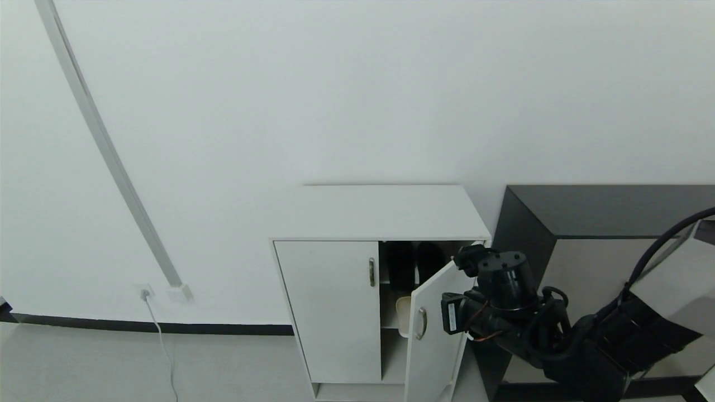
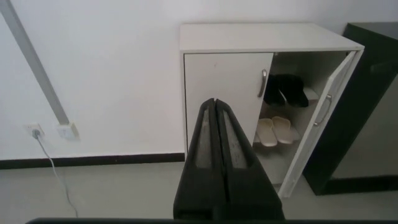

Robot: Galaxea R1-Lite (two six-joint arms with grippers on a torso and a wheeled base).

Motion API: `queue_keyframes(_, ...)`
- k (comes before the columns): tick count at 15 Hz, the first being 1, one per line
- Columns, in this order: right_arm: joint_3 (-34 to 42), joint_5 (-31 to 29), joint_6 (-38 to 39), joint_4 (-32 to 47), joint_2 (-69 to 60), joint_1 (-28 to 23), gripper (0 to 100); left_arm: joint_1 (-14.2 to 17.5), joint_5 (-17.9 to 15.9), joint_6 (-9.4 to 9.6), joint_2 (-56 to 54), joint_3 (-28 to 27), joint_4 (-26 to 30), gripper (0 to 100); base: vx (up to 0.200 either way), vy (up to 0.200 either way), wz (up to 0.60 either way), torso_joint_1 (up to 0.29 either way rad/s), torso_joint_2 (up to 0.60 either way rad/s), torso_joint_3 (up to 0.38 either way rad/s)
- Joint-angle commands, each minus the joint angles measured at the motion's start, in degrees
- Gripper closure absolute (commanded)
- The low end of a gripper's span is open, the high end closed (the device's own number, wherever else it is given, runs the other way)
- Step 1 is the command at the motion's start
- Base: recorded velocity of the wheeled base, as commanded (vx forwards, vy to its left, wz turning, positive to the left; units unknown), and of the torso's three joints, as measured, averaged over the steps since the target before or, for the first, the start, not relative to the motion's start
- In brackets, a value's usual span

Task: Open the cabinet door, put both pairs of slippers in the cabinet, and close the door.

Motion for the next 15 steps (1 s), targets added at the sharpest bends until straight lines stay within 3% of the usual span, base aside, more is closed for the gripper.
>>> queue_keyframes(1, 1.3, 0.0, -0.3, -1.6, 0.2, 0.0, 100, -0.1, 0.0, 0.07, 0.0, 0.0, 0.1, 100, 0.0, 0.0, 0.0, 0.0, 0.0, 0.0)
queue_keyframes(6, 9.9, -0.1, -4.4, -6.7, -3.3, -0.6, 100, -0.2, -0.1, -0.02, 0.0, 0.0, 0.1, 100, 0.0, 0.0, 0.0, 0.0, 0.0, 0.0)
queue_keyframes(9, 13.8, 0.1, -4.3, -9.1, -2.6, -0.6, 100, -0.1, -0.2, -0.02, 0.0, 0.0, 0.1, 100, 0.2, 0.0, 0.0, -0.004, 0.0, 0.005)
queue_keyframes(12, 14.0, 0.1, -4.3, -11.1, 0.2, -0.2, 100, -0.1, -0.2, -0.02, 0.0, 0.0, 0.1, 100, 0.2, 0.0, 0.0, 0.014, 0.0, 0.004)
queue_keyframes(15, 12.1, 0.1, -4.4, -11.1, 3.2, 0.2, 100, -0.1, -0.1, -0.02, 0.0, 0.0, 0.1, 100, 0.0, 0.0, 0.0, 0.0, 0.0, 0.0)
